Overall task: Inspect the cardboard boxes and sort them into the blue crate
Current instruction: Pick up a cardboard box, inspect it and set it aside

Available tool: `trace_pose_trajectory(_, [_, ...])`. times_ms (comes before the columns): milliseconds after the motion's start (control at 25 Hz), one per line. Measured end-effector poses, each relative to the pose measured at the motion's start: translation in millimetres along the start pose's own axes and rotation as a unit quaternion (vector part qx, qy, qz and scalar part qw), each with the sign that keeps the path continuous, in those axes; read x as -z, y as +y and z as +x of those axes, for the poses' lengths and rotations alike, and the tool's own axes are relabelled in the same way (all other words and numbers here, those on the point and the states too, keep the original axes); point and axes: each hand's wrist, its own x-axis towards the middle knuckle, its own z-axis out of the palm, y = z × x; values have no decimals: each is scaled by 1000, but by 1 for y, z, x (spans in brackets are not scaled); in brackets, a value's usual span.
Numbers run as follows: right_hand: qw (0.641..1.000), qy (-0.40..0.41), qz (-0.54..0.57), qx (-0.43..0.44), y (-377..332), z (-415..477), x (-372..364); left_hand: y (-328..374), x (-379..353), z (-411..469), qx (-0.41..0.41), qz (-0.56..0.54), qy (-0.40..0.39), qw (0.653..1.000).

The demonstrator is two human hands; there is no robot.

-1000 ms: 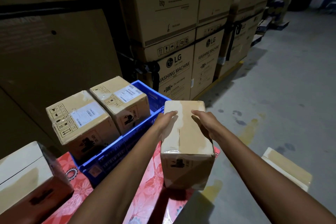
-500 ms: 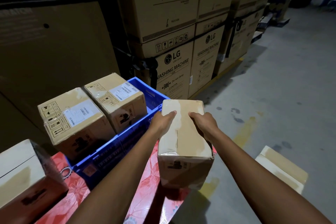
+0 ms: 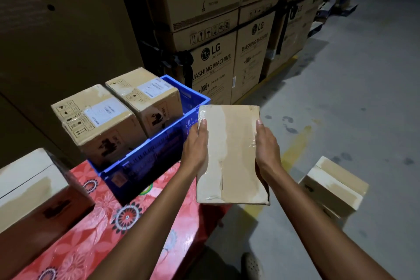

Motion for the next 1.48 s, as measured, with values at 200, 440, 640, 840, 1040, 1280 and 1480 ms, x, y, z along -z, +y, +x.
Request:
trace_pose_trajectory(200, [990,39,132,14,18,-53,21,-16,11,-34,-38,-130,-18,991])
trace_pose_trajectory(440, [978,28,203,-38,51,-79,26,-48,30,-64,26,-182,-39,982])
trace_pose_trajectory(640, [986,-81,87,-116,84,-88,5,-75,42,-86,7,-67,-2,998])
trace_pose_trajectory(840, [979,-146,-5,-141,85,-71,-11,-112,65,-82,37,38,82,995])
trace_pose_trajectory(1040, [986,-90,-137,-20,59,-19,-2,-98,52,-113,81,82,245,963])
trace_pose_trajectory(1280, [966,-152,-209,19,39,57,19,-89,4,-164,122,-62,215,967])
trace_pose_trajectory(1480, [975,-186,-121,31,50,24,16,-90,8,-186,110,-117,279,947])
